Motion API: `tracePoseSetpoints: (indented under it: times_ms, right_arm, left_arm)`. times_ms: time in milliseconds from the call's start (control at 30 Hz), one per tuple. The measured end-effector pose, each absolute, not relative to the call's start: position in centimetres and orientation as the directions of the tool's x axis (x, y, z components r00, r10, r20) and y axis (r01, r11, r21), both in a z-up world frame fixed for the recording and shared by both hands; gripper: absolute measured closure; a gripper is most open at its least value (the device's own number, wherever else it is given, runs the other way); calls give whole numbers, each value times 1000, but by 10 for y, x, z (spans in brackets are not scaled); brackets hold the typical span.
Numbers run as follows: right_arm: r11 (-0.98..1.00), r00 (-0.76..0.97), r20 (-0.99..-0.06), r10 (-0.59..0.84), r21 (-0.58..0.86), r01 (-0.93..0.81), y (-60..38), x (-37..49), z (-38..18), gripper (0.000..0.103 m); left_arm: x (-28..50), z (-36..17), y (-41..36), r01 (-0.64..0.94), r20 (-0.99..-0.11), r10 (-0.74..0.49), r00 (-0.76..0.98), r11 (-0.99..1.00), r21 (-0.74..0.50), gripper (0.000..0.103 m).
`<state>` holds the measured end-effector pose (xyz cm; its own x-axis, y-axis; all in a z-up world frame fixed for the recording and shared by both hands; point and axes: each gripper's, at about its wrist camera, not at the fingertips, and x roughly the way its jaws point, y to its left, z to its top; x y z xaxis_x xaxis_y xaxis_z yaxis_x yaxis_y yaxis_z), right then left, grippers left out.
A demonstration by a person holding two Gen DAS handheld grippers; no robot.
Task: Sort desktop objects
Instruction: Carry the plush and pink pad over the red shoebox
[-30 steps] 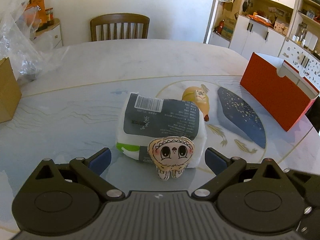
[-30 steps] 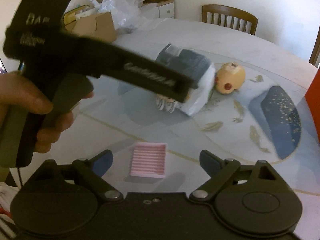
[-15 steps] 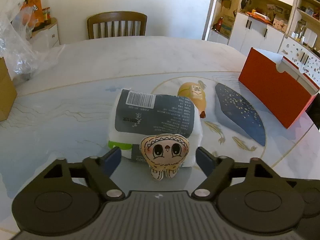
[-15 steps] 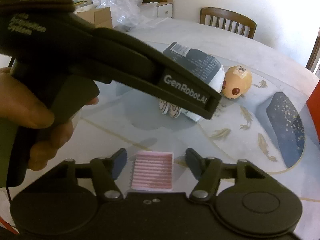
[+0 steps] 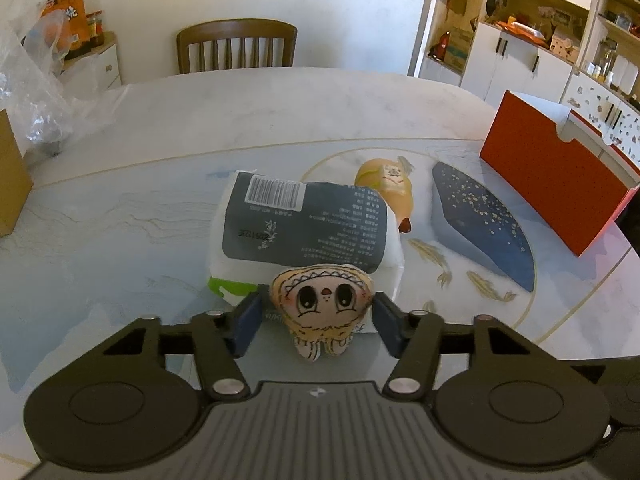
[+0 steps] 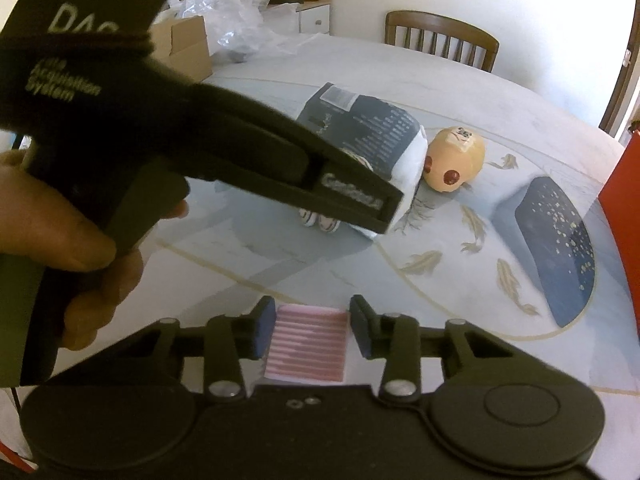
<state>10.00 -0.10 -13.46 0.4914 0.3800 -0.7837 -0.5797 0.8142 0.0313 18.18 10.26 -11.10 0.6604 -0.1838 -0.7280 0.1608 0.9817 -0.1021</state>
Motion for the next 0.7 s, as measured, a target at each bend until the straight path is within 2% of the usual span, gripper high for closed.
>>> tracePoseSetpoints:
  times_ms: [700]
  right_arm:
    - [849,510,-776,372,62,-525,-46,103,-122,64]
  left_arm:
    - [159,-91,90,185,-732,-222,644,974,-133,53]
